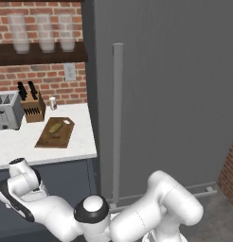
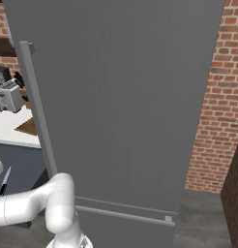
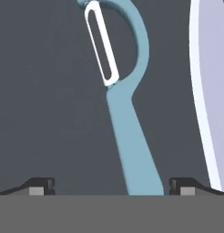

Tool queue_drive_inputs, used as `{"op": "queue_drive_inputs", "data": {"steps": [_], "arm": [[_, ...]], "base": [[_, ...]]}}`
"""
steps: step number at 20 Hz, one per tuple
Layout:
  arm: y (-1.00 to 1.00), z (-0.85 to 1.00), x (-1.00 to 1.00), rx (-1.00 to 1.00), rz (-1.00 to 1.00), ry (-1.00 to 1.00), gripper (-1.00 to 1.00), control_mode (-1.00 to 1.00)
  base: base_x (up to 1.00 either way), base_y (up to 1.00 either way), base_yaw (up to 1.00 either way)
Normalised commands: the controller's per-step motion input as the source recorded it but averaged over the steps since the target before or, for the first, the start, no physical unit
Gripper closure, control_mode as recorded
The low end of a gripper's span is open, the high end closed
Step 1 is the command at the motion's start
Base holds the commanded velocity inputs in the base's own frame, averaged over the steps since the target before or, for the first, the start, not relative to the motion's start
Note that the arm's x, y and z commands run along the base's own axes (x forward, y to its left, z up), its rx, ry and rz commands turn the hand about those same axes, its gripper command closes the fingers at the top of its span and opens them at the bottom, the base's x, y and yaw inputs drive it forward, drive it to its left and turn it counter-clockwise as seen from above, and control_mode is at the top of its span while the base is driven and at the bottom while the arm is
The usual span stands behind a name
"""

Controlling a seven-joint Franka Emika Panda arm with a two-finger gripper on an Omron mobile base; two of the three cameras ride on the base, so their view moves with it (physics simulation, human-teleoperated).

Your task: Place the appropriate cutting tool for cutting the potato skin on the cutting board.

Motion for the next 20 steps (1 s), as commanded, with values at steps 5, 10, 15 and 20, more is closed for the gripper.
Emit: {"op": "queue_drive_inputs", "data": {"steps": [5,10,15,20], "arm": [[0.00,-0.03,0.17,-0.03,0.00,0.04,-1.00,-1.00],[0.00,-0.18,0.08,0.00,0.00,0.04,-1.00,-1.00],[0.00,-0.25,0.05,-0.01,0.00,0.02,-1.00,-1.00],[0.01,-0.22,0.00,-0.01,0.00,0.00,1.00,-1.00]], "base": [[0.00,0.00,0.00],[0.00,0.00,0.00],[0.00,0.00,0.00],[0.00,0.00,0.00]]}}
